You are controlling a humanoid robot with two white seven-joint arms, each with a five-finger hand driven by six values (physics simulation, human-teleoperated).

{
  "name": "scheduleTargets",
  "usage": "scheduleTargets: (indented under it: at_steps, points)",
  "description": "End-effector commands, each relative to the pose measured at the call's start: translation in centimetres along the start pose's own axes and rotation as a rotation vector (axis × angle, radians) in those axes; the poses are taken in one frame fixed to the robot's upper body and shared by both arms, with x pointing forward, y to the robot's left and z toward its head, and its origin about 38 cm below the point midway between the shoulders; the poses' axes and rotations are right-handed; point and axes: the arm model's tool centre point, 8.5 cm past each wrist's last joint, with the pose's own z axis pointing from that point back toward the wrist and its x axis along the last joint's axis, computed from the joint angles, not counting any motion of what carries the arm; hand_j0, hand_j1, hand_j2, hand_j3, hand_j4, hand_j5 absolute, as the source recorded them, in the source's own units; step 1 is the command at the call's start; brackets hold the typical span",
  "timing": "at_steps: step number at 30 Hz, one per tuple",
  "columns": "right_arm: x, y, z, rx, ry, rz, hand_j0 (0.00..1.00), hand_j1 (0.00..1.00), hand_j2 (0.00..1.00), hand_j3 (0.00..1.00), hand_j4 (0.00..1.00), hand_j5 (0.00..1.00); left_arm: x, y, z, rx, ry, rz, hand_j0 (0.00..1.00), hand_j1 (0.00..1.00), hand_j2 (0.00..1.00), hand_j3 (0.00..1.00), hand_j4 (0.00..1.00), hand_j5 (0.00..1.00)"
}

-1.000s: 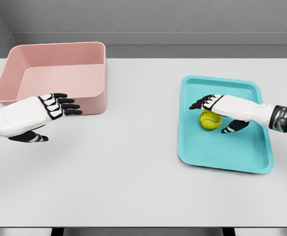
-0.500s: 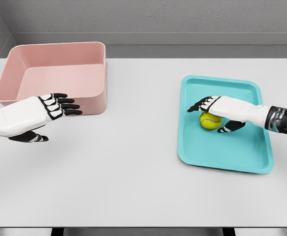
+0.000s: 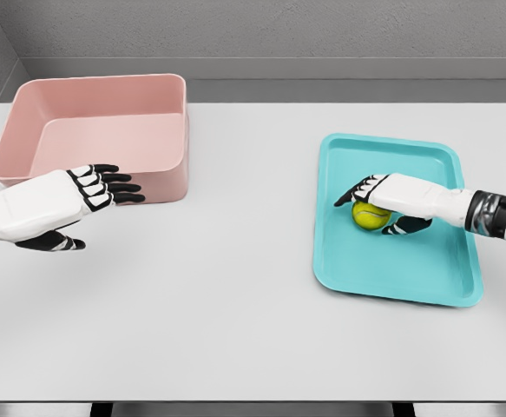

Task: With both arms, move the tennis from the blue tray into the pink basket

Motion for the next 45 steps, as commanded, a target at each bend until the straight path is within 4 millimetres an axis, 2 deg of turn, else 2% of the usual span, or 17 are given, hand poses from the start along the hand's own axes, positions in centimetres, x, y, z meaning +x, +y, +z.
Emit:
scheduleTargets:
  at_steps: [1, 18, 20, 27, 40, 45]
  points:
    - [0.0, 0.0, 0.0, -0.001, 0.002, -0.001, 0.83, 0.83, 0.83, 0.83, 0.83, 0.83, 0.0, 0.1, 0.0, 0.004, 0.000, 0.005, 1.00, 1.00, 1.00, 1.00, 1.00, 1.00]
    - [0.1, 0.5, -0.1, 0.018, 0.002, 0.008, 0.67, 0.67, 0.67, 0.67, 0.67, 0.67, 0.0, 0.0, 0.0, 0.004, 0.000, 0.007, 1.00, 1.00, 1.00, 1.00, 1.00, 1.00]
    - [0.0, 0.5, -0.1, 0.031, 0.003, 0.010, 0.60, 0.60, 0.60, 0.60, 0.60, 0.60, 0.0, 0.0, 0.0, 0.004, 0.000, 0.007, 1.00, 1.00, 1.00, 1.00, 1.00, 1.00]
    - [0.1, 0.3, -0.1, 0.027, 0.001, 0.013, 0.57, 0.57, 0.57, 0.57, 0.57, 0.57, 0.0, 0.1, 0.0, 0.005, 0.000, 0.006, 1.00, 1.00, 1.00, 1.00, 1.00, 1.00]
    - [0.1, -1.5, 0.0, -0.006, -0.002, 0.029, 0.53, 0.53, 0.53, 0.53, 0.53, 0.53, 0.0, 0.1, 0.0, 0.006, 0.000, 0.007, 1.00, 1.00, 1.00, 1.00, 1.00, 1.00]
    - [1.0, -3.8, 0.7, -0.035, -0.019, 0.084, 0.52, 0.52, 0.52, 0.52, 0.52, 0.52, 0.0, 0.1, 0.0, 0.007, 0.000, 0.006, 1.00, 1.00, 1.00, 1.00, 1.00, 1.00]
